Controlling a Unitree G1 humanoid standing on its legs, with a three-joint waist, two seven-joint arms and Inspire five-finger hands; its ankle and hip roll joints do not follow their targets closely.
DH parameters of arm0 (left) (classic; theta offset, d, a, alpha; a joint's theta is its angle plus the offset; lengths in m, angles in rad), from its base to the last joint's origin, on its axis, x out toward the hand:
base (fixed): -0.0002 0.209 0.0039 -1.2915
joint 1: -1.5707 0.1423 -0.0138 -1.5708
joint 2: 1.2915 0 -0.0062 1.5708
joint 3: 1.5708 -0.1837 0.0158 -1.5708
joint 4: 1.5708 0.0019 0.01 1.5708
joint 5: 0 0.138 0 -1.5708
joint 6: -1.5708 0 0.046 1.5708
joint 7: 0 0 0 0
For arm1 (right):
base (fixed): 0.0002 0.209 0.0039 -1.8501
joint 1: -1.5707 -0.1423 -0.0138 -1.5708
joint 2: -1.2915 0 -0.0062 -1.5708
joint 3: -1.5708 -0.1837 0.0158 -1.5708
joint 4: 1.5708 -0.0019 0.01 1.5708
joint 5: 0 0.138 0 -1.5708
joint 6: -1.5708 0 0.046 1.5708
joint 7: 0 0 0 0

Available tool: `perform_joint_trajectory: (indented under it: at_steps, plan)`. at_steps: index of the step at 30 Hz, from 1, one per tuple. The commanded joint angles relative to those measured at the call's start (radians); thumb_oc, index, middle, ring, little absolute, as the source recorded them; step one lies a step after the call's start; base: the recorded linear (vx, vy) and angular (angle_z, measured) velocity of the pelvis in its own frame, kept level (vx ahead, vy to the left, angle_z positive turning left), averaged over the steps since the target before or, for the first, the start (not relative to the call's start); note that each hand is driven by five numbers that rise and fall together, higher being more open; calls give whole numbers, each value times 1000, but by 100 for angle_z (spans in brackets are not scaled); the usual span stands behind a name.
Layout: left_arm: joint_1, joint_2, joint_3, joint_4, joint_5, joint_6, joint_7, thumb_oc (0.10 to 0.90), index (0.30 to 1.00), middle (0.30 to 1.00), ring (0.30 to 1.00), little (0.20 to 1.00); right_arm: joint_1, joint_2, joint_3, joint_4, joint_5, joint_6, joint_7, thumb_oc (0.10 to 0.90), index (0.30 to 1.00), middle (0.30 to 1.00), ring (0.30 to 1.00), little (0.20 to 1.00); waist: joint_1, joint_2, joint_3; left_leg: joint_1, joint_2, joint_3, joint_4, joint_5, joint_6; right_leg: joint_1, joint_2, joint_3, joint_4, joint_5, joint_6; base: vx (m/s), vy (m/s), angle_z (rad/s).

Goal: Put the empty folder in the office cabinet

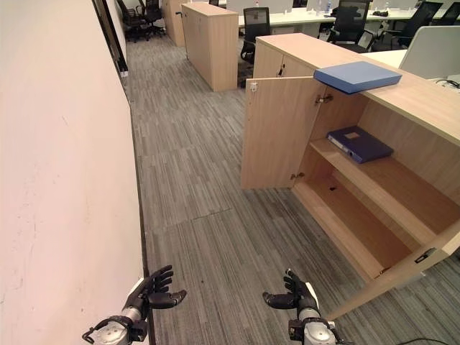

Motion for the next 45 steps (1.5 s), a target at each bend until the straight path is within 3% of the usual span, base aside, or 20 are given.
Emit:
perform_joint_trajectory:
  at_steps: [1,10,20,23,25,27,28,30,31,34,35,38,40,41,42,43,45]
  plan:
    - [-80,53,-17,-64,-4,-82,-2,800,900,900,900,900,-49,-3,-16,-53,22,-93,-14,800,900,900,900,900,4,-52,-22,29,88,13,-4,-83,-92,3,-122,-5,6,-25,132,0,0,0]
    - [-81,44,-18,-56,-6,-75,19,800,900,900,900,900,-40,-6,-14,-64,27,-91,-20,800,900,900,900,900,-6,-50,-15,21,99,3,-4,-72,-101,-2,-106,0,6,-34,120,8,-36,1]
    - [-86,46,-16,-51,-33,-72,26,800,900,900,900,900,-26,-21,-22,-77,50,-102,-17,800,900,900,900,900,-19,-40,-1,24,147,-11,15,-50,-126,-1,-53,21,16,-66,85,27,-86,4]
    - [-103,44,-21,-54,-52,-74,31,800,900,900,900,900,-25,-31,-27,-82,60,-111,-21,800,900,900,900,900,-27,-48,20,-41,163,-26,142,-71,-145,-6,-38,31,35,-82,58,-5,-151,16]
    - [-127,41,-33,-57,-64,-78,32,800,900,900,900,900,-19,-45,-39,-101,72,-119,-24,800,900,900,900,900,-30,-59,47,-147,161,-50,333,-37,-164,4,-26,33,48,-91,29,23,-178,28]
    - [-130,38,-36,-56,-62,-78,33,800,900,900,900,900,-21,-49,-41,-101,74,-118,-26,800,900,900,900,900,-31,-63,53,-181,164,-50,396,-13,-167,10,-25,32,50,-96,21,75,-97,18]
    - [-137,39,-45,-61,-59,-79,35,800,900,900,900,900,-21,-55,-50,-100,80,-116,-34,800,900,900,900,900,-35,-61,63,-241,183,-30,444,53,-164,28,-24,29,54,-111,12,129,-59,13]
    - [-140,40,-46,-62,-60,-78,35,800,900,900,900,900,-22,-58,-54,-100,85,-115,-35,800,900,900,900,900,-31,-63,63,-274,184,-13,438,52,-158,34,-27,28,57,-123,11,180,-43,10]
    - [-138,39,-48,-65,-65,-78,31,800,900,900,900,900,-31,-59,-54,-101,89,-113,-33,800,900,900,900,900,-15,-66,58,-323,161,3,373,20,-139,51,-29,40,60,-146,14,263,0,9]
    - [-132,39,-53,-72,-67,-75,33,800,900,900,900,900,-40,-62,-48,-95,91,-111,-36,800,900,900,900,900,12,-59,55,-359,129,-22,276,64,-131,70,-20,64,75,-177,17,325,10,0]
    - [-127,41,-51,-76,-68,-74,41,800,900,900,900,900,-52,-63,-40,-91,96,-111,-42,800,900,900,900,900,42,-46,53,-410,112,-55,145,103,-129,103,-1,103,83,-213,18,369,5,-6]
    - [-117,45,-31,-85,-64,-75,50,800,900,900,900,900,-67,-44,-25,-60,105,-107,-47,800,900,900,900,900,81,-48,51,-482,85,-29,17,131,-122,173,10,191,107,-277,12,543,23,-49]
    - [-109,47,-22,-86,-62,-75,50,800,900,900,900,900,-69,-42,-21,-53,102,-105,-46,800,900,900,900,900,92,-54,45,-498,81,-19,11,134,-121,190,5,215,110,-290,10,449,81,-82]
    - [-89,50,-5,-93,-59,-75,48,800,900,900,900,900,-76,-37,-14,-56,91,-95,-40,800,900,900,900,900,123,-48,37,-541,96,-11,8,164,-123,234,9,278,99,-303,9,492,119,-81]
    - [-81,53,0,-93,-59,-76,50,800,900,900,900,900,-74,-35,-11,-56,89,-94,-38,800,900,900,900,900,128,-59,35,-549,88,-10,19,169,-124,253,-2,290,105,-313,7,621,167,-121]
    - [-72,53,9,-92,-59,-75,47,800,900,900,900,900,-71,-28,-8,-53,81,-91,-32,800,900,900,900,900,149,-53,22,-542,97,-16,11,175,-118,259,0,323,105,-308,7,311,80,-138]
    - [-69,60,10,-86,-50,-73,47,800,900,900,900,900,-62,-18,-8,-51,74,-90,-26,800,900,900,900,900,152,-68,13,-537,80,-22,18,200,-114,280,-15,325,109,-315,14,402,138,-90]
